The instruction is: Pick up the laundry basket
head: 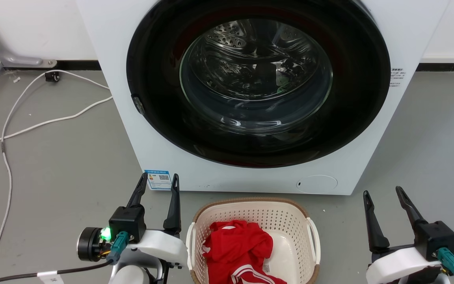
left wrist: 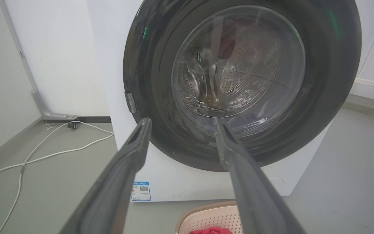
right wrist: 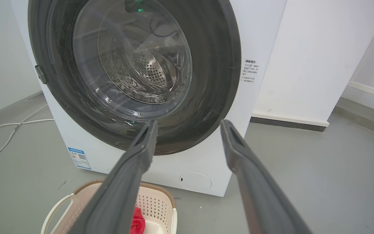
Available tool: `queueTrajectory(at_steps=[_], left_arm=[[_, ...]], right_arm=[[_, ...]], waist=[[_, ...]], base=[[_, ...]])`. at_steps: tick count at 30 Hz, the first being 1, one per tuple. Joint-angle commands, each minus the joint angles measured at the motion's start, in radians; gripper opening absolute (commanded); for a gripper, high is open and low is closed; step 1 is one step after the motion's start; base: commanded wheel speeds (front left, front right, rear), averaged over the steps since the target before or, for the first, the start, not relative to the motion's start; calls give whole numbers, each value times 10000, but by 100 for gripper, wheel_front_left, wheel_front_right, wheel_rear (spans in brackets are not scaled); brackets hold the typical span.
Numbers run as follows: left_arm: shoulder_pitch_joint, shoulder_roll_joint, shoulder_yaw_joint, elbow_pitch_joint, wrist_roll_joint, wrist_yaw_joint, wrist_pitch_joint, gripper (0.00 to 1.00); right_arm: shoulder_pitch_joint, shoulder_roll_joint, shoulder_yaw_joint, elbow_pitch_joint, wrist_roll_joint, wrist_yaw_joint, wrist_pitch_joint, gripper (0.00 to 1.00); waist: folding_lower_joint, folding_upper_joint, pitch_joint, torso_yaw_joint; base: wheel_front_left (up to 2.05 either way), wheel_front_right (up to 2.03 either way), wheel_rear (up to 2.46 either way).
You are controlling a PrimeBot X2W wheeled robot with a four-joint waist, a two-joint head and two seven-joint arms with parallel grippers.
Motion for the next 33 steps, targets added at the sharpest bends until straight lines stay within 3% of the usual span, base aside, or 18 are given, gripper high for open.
queueTrajectory(at_steps=[1, 9, 17, 26, 33], left_arm=[[-85, -7, 3, 14, -1, 3, -25, 100], [-418, -6, 69, 540, 65, -45, -23, 100], [-1337, 29, 344, 1967, -164, -351, -23, 100], [-3119, 116, 444, 4694, -568, -887, 214, 100], [-4683, 291, 509, 6663, -1025, -1305, 1075, 100]], right_arm=[[-18, 30, -13, 24, 57, -3, -48, 100], [-271, 29, -35, 294, 379, -3, 122, 100], [-1261, 26, 145, 1096, 740, -3, 38, 100], [-2889, 22, 508, 3087, 1323, -3, 824, 100], [-4497, -77, 779, 4874, 1935, -3, 1646, 100]], waist=[[-1, 0, 8, -1], [-1, 0, 429, 1], [-1, 0, 2003, -229], [-1, 0, 4070, -407], [-1, 0, 5506, -642]], base=[[0, 0, 0], [0, 0, 0], [0, 0, 0], [0, 0, 0], [0, 0, 0]])
